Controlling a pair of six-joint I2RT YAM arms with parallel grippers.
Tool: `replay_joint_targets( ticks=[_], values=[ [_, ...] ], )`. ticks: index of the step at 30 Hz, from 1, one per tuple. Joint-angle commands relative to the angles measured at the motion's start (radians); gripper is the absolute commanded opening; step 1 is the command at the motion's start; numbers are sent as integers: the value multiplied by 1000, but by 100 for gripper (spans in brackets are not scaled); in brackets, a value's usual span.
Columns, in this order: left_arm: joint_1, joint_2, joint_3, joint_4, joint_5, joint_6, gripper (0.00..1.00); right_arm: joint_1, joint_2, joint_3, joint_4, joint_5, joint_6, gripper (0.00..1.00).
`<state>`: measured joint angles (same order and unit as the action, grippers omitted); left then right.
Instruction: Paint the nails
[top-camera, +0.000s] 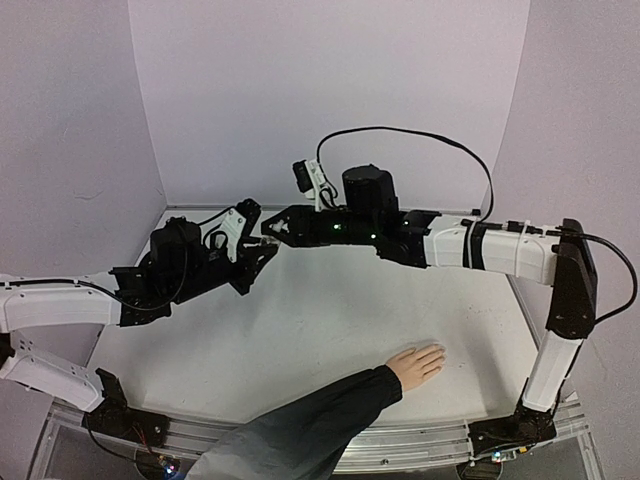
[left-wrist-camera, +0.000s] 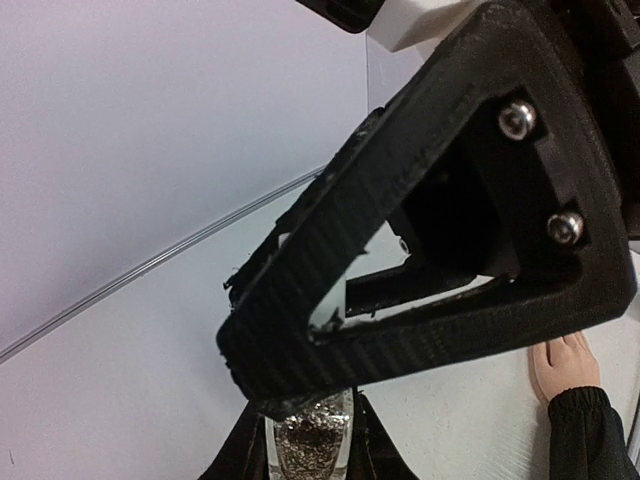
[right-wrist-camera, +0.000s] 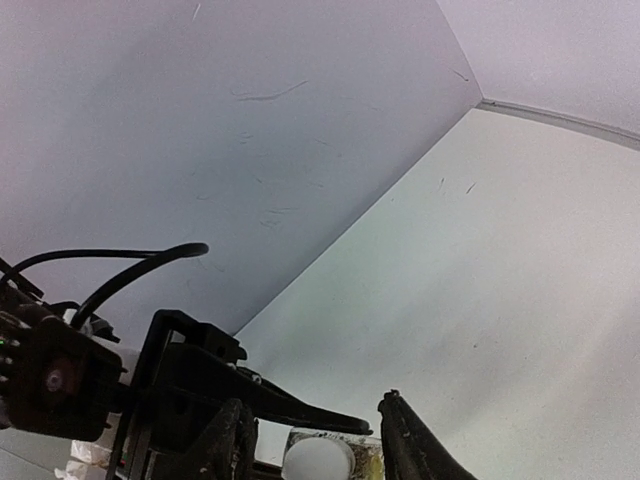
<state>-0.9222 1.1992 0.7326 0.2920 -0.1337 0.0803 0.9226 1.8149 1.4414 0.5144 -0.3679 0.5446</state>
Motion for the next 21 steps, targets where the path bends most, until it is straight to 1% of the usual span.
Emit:
replay_joint_targets(
  ticks=[1,3,7,9,10,11,13,16,17,18,19,20,21],
  values=[
    [-4,-6,50,42,-24,19,0,18,7,76,27,57,17,30],
    [-5,-8,46,42,-24,13,0,20,14,82,26,62,18,21],
    [-4,-19,47,41,-12,-25,0,22,21,82,27,29,-2,9],
    [0,-31,42,41,34,-55,0,22,11,69,26,2,-54,3],
    [7,-34,45,41,90,-66,0,21,1,57,27,-17,-91,1],
    [18,-37,49,40,166,-71,0,19,-11,46,29,-62,-148,0],
    [46,-45,58,41,338,-125,0,18,-27,21,32,-240,-279,0],
    [107,-41,85,61,675,-197,0,19,-37,-23,20,-707,-457,0],
    [135,-32,98,87,828,-232,0,18,-40,-43,9,-831,-502,0],
    [154,-23,118,106,984,-266,0,18,-52,-62,-3,-871,-529,2],
    [164,-13,136,117,1061,-293,0,19,-62,-77,-23,-868,-553,2],
    [166,-7,153,121,1117,-303,0,18,-70,-90,-38,-868,-579,3],
    [166,-3,166,122,1135,-310,0,18,-77,-103,-43,-863,-584,5]
  ],
)
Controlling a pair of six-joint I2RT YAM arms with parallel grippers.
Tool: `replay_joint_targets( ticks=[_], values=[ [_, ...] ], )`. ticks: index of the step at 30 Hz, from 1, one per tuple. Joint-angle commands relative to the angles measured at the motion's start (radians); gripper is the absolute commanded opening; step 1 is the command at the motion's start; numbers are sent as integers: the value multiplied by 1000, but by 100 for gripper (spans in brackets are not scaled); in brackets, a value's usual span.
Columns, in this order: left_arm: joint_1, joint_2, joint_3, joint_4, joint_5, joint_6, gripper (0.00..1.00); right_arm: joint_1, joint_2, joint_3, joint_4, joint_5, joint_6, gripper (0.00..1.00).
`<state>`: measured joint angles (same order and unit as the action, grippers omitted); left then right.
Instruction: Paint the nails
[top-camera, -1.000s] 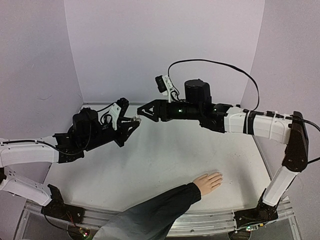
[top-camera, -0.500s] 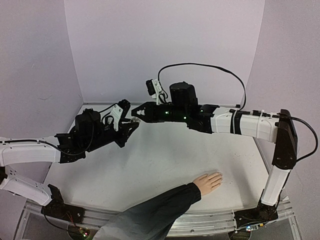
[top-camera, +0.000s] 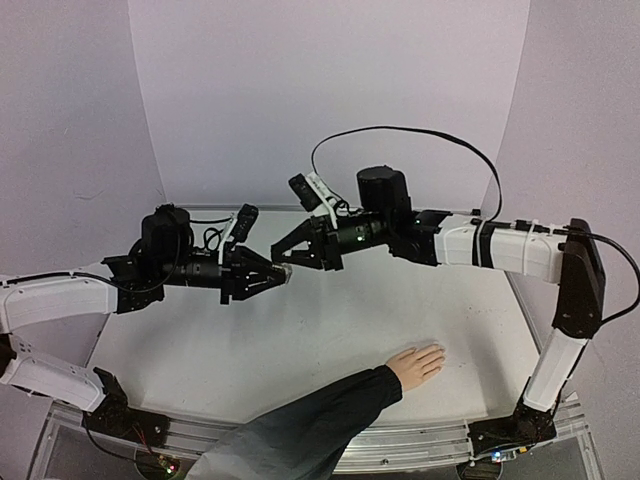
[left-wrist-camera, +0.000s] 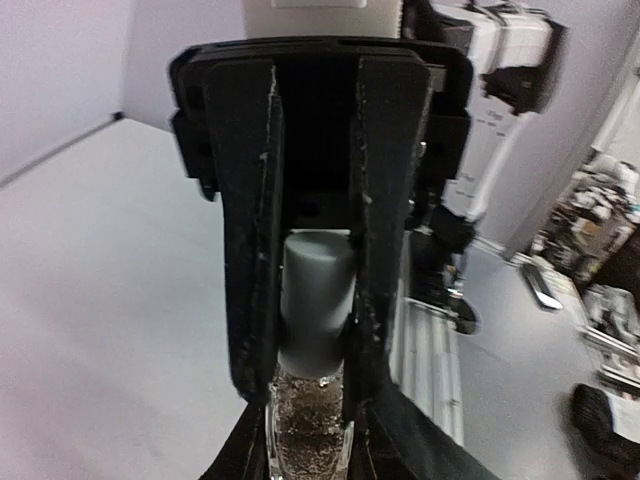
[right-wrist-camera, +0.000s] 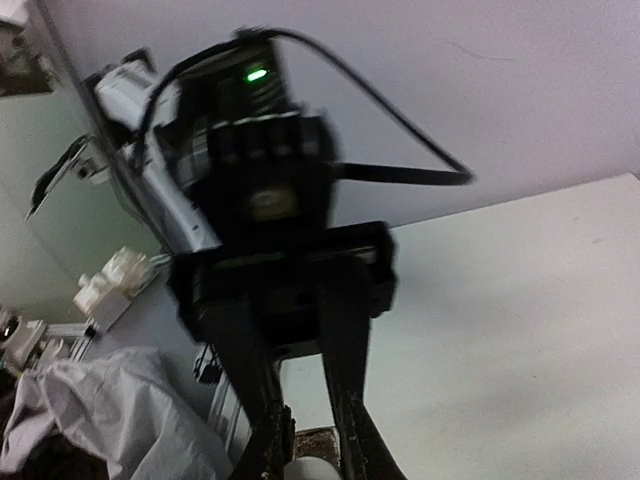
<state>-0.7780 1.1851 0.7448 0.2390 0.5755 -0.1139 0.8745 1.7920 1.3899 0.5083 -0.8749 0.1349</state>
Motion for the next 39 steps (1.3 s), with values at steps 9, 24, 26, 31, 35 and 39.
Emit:
replay_joint_targets(
  ticks=[9,24,26,31,35,39],
  values=[
    [20,-17,65,163,-41,2,0,30,-132,-55,-102,348,88,66],
    [19,-13,-6,101,-308,199,0,-14,-61,132,-303,331,235,83],
    [19,-19,-11,97,-303,214,0,-14,-24,182,-334,309,240,79],
    [18,-25,-18,76,-298,239,0,-14,54,293,-403,299,250,70],
    [18,-24,-22,72,-295,249,0,-14,83,338,-425,286,251,58],
    [18,-19,-21,70,-290,257,0,-14,89,349,-428,274,251,47]
  ],
)
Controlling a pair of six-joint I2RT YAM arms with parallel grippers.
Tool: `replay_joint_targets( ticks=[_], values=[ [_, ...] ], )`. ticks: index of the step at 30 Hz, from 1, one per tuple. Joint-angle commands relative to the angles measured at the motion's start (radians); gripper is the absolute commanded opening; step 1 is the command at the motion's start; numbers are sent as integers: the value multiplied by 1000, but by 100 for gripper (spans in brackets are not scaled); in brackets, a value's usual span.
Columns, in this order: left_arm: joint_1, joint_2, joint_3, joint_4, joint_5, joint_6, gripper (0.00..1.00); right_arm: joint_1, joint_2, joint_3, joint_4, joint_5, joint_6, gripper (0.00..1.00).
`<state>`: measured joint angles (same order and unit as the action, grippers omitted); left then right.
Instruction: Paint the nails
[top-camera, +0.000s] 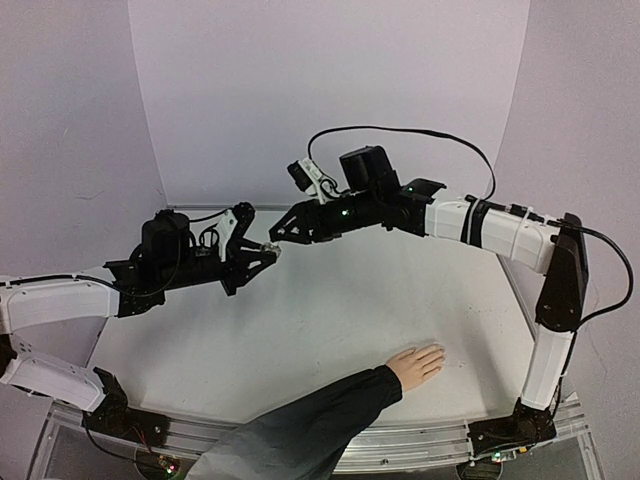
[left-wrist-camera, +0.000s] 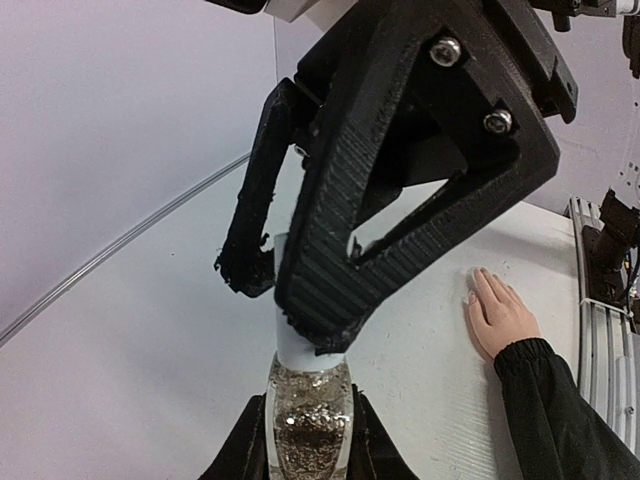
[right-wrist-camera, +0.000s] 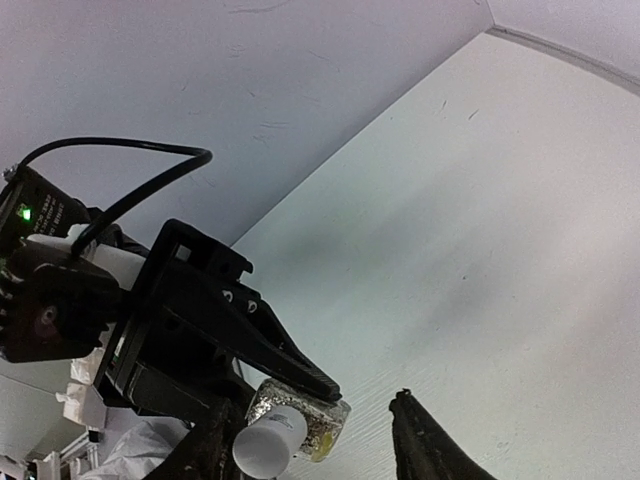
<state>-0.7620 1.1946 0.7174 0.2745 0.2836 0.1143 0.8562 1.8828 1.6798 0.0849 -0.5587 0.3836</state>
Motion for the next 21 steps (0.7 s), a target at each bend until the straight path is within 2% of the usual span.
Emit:
replay_joint_targets(
  ticks=[1,6,12,16,21],
  values=[
    [2,-29,7,34,2,30,0,5,1,59,-5,-47,3,46],
    [3,-32,4,34,-7,33,0,7,11,58,-8,-64,1,41],
    [3,-35,4,32,-6,26,0,6,17,66,-7,-76,-6,28],
    [2,-33,8,32,-1,25,0,6,18,68,-7,-79,-12,24],
    [3,-27,8,32,-12,20,0,9,2,57,-5,-73,-16,6]
  ],
)
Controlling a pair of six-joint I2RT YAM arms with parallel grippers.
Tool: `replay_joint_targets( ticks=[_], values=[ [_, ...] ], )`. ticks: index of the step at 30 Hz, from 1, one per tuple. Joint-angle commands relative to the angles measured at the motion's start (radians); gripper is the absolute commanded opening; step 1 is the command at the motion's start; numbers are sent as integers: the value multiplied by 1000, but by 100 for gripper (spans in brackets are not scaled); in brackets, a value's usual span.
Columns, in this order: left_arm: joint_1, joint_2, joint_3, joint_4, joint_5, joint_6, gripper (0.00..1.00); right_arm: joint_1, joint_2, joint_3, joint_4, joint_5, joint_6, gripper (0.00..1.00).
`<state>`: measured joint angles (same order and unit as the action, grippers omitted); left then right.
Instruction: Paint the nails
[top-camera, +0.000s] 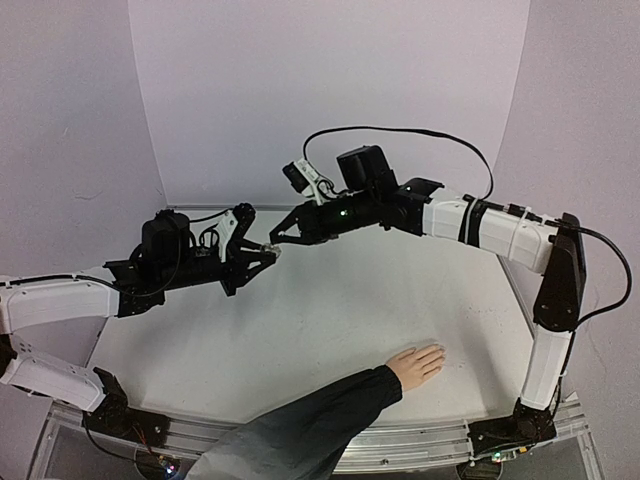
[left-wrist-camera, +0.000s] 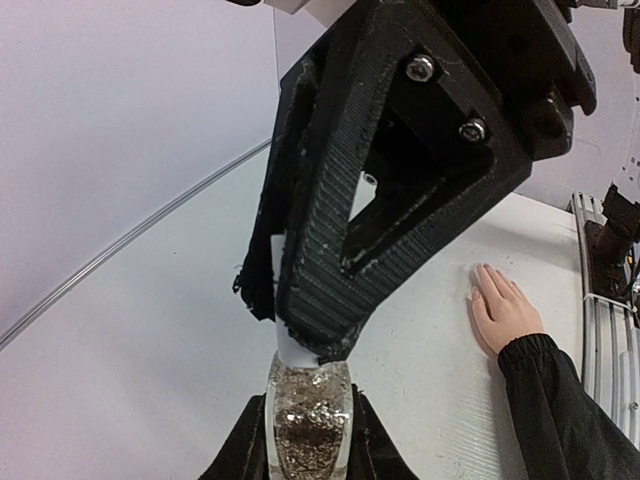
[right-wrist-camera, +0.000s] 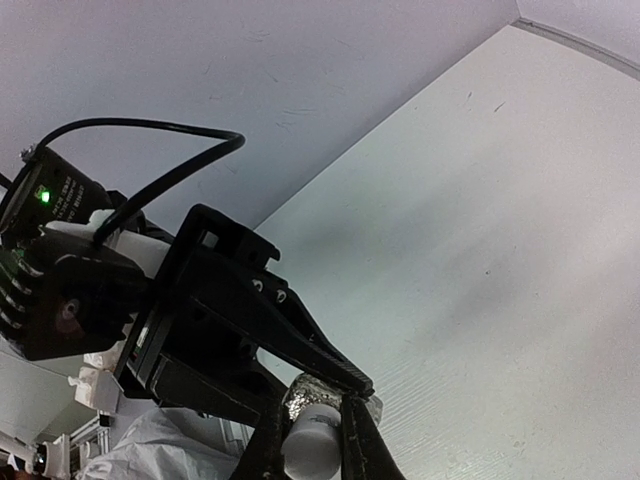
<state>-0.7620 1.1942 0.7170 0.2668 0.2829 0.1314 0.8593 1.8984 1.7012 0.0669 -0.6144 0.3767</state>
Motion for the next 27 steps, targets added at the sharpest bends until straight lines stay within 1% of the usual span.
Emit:
replay_joint_targets(
  ticks=[1,2,8,16,22,27],
  values=[
    [2,-24,9,40,-19,2,0,5,-22,29,13,-9,-11,3],
    [3,-23,8,39,-29,1,0,5,-32,23,13,1,-13,0],
    [2,-10,4,26,-50,0,0,5,-98,-18,14,74,-36,0],
    [2,-13,1,22,13,-7,0,5,-113,-37,17,37,-101,0],
    [3,-24,-4,19,-5,-4,0,5,-139,-48,21,40,-102,0],
    [3,-15,-4,17,-23,-2,0,4,-170,-62,31,74,-98,0]
  ],
)
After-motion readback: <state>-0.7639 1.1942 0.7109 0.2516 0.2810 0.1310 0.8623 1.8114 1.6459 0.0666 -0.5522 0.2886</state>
